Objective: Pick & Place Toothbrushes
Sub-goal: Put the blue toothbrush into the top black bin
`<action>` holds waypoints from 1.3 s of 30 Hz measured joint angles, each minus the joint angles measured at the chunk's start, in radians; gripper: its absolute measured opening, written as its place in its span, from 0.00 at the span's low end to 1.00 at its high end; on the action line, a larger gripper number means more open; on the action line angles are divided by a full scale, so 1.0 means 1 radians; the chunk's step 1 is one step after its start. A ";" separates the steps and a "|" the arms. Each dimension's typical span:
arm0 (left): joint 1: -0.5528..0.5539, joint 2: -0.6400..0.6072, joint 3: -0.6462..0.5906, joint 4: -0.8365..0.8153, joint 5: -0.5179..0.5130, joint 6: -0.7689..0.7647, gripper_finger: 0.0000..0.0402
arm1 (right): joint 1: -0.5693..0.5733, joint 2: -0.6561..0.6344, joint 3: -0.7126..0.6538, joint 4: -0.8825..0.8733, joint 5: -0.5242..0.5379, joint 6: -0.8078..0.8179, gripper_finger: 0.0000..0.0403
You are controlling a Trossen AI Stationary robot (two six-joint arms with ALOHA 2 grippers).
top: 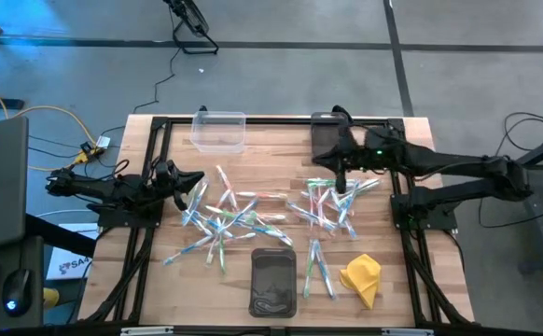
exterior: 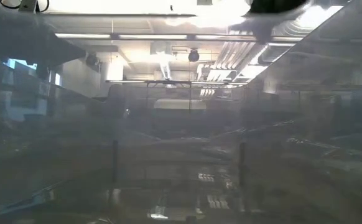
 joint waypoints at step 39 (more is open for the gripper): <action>0.000 0.000 0.000 -0.029 -0.005 0.125 0.00 | 0.002 0.043 0.000 -0.590 -0.082 1.124 0.01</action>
